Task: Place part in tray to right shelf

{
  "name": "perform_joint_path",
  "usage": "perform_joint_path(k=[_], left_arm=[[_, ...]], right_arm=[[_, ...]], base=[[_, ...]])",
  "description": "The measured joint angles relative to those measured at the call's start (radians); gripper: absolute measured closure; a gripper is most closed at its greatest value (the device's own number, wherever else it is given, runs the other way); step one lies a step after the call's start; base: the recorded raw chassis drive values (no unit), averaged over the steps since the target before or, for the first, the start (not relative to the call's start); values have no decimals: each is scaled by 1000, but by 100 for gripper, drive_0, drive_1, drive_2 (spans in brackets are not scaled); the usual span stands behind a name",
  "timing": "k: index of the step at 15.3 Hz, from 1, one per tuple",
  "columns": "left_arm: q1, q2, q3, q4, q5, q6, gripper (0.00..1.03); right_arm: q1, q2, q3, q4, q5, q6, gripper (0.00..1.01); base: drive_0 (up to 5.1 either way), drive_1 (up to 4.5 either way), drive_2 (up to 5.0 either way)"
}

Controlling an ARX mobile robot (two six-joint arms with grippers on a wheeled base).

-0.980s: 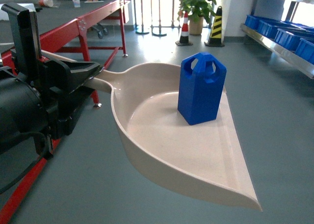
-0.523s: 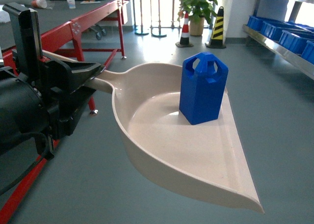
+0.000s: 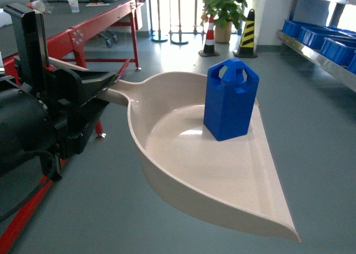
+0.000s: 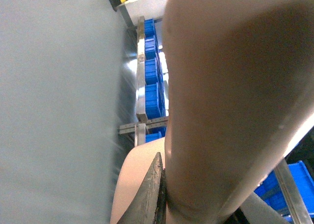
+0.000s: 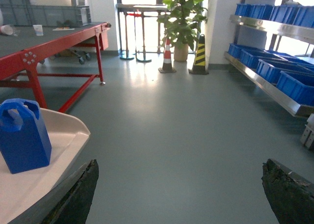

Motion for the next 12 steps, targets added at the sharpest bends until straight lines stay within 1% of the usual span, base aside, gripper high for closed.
perform_joint_path(k=[12], left_arm=[[1,0,0,1,1,0,86]], right_arm=[[0,0,0,2,0,0,3]], base=[[0,433,-433]])
